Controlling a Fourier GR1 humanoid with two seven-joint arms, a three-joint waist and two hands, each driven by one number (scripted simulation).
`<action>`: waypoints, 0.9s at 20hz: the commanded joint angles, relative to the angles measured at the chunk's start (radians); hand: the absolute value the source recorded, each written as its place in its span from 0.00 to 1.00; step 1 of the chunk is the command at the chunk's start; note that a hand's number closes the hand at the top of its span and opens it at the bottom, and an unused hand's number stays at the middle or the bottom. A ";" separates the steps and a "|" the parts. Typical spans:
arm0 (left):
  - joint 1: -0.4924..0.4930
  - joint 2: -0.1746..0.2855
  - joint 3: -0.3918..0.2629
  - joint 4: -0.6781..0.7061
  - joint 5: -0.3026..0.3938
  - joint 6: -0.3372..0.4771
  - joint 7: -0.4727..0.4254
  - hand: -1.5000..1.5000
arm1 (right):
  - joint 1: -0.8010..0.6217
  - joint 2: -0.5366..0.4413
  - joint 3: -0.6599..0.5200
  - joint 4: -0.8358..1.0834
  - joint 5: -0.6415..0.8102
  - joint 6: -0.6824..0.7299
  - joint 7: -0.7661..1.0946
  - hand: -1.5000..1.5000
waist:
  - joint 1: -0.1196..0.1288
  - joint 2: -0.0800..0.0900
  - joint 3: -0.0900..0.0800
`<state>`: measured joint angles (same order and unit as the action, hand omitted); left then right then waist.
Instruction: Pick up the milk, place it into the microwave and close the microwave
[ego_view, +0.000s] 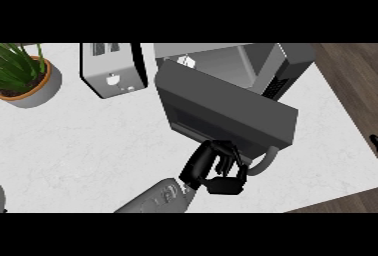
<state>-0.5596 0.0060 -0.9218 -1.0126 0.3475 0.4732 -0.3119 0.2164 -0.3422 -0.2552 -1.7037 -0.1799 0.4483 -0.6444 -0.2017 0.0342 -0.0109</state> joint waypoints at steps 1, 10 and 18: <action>-0.044 -0.006 0.037 -0.011 0.078 0.068 -0.075 1.00 | -0.018 -0.012 0.015 -0.034 -0.032 0.029 0.029 0.00 | -0.023 0.010 -0.003; -0.185 -0.006 0.123 0.060 0.254 0.075 -0.086 1.00 | -0.051 -0.073 0.006 -0.063 -0.101 0.069 0.094 0.00 | -0.079 0.030 0.001; -0.292 -0.006 0.168 0.171 0.346 0.070 -0.109 1.00 | -0.091 -0.118 -0.009 -0.077 -0.133 0.079 0.144 0.00 | -0.102 0.047 0.003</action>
<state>-0.7903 -0.0003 -0.7905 -0.8805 0.6551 0.5455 -0.3969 0.1428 -0.4441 -0.2607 -1.7799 -0.3016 0.5211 -0.5188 -0.2948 0.0734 -0.0085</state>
